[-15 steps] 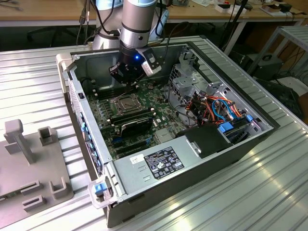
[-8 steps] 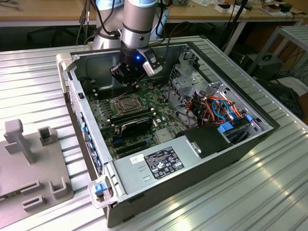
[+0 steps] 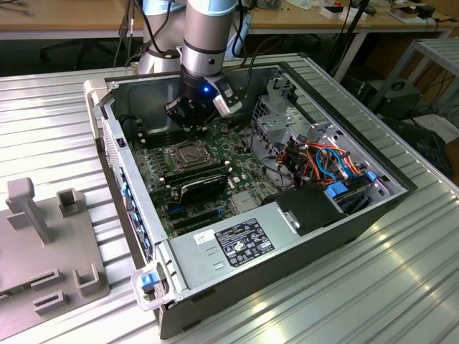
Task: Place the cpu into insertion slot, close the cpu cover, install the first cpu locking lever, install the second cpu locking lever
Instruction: 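Install the first cpu locking lever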
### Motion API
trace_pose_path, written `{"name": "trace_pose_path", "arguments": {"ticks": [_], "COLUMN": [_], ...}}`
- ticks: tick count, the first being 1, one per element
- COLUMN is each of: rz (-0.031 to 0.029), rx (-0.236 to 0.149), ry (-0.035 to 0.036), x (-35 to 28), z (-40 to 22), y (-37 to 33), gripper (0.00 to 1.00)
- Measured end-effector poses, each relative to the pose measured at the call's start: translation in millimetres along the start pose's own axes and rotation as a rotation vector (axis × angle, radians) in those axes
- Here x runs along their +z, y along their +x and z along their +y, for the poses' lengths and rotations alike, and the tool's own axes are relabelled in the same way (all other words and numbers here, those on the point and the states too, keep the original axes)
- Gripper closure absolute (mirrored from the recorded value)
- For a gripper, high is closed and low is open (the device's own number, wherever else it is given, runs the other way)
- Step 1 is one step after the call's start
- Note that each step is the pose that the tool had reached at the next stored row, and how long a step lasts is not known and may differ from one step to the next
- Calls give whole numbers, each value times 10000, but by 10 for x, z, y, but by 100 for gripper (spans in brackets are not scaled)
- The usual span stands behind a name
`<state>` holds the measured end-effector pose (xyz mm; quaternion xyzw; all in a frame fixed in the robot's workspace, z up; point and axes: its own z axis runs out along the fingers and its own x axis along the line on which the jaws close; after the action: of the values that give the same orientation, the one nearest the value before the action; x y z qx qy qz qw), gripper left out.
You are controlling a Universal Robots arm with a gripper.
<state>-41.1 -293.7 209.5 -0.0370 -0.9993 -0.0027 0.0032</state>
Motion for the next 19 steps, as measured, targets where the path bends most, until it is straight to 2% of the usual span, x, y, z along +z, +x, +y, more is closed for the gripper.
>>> {"name": "trace_pose_path", "arguments": {"ticks": [13, 15, 19], "rz": [1, 2, 3], "rx": [-3, -3, -3], "ry": [-12, -11, -9], "x": [9, 39, 47], "z": [-10, -24, -29], "y": [-1, -3, -4], "gripper": [89, 89, 89]}}
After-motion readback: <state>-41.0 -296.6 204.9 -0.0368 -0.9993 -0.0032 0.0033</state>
